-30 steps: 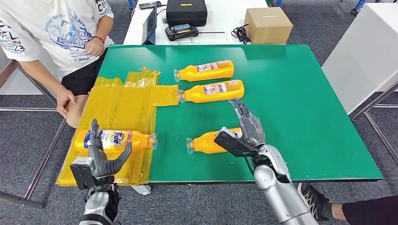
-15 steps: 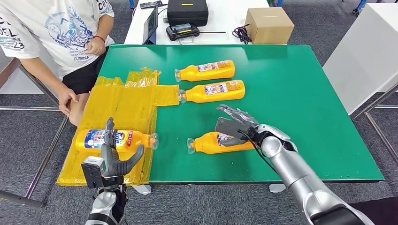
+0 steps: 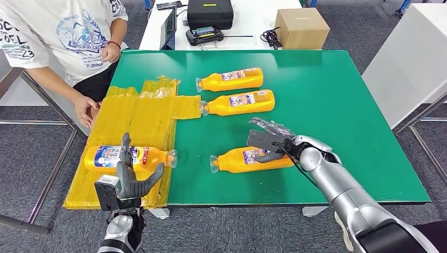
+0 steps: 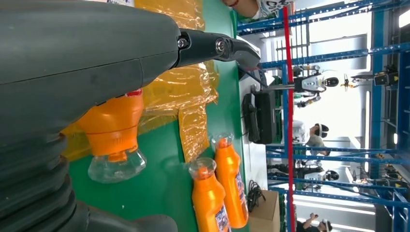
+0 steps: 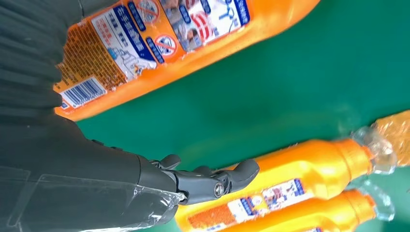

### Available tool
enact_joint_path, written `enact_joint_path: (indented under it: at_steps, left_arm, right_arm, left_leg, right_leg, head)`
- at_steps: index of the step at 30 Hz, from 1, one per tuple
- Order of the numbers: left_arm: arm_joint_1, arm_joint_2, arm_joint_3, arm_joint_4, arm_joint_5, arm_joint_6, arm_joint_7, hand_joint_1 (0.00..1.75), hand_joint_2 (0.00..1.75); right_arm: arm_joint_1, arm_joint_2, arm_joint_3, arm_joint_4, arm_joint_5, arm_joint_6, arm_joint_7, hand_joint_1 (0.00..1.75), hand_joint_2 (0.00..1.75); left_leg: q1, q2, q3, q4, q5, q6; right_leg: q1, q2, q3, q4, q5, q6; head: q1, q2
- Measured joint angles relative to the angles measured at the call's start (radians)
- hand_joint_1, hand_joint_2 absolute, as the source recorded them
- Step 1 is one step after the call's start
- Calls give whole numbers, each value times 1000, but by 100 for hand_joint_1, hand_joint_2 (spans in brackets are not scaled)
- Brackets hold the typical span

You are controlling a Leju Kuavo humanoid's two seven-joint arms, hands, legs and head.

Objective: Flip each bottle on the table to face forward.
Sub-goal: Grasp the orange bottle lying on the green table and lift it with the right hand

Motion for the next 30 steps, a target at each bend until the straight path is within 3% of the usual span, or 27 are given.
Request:
enact_joint_path:
  at_steps: [9,16,30]
  left_arm:
    - [-22,0,-21,13,24,4,0,0,175]
    - [-31,0,-31,24,38,-12,0,0,175]
    - [-47,-1,-46,61,56,-30,0,0,175]
  right_arm:
    - [-115,-84,130,-18,-203,146,42,0,175]
    - [-174,-158,257,-58,-238,162,82,0,175]
    - [-210,-221,416,-103,-277,173,113,0,175]
  left_leg:
    - [0,0,0,1,0,0]
    - [0,0,0,1,0,0]
    - [0,0,0,1,0,0]
  right_leg:
    - [-1,0,0,0,0,0]
    - [-1,0,0,0,0,0]
    - [-1,0,0,0,0,0]
  head:
    - [0,0]
    - [0,0]
    - [0,0]
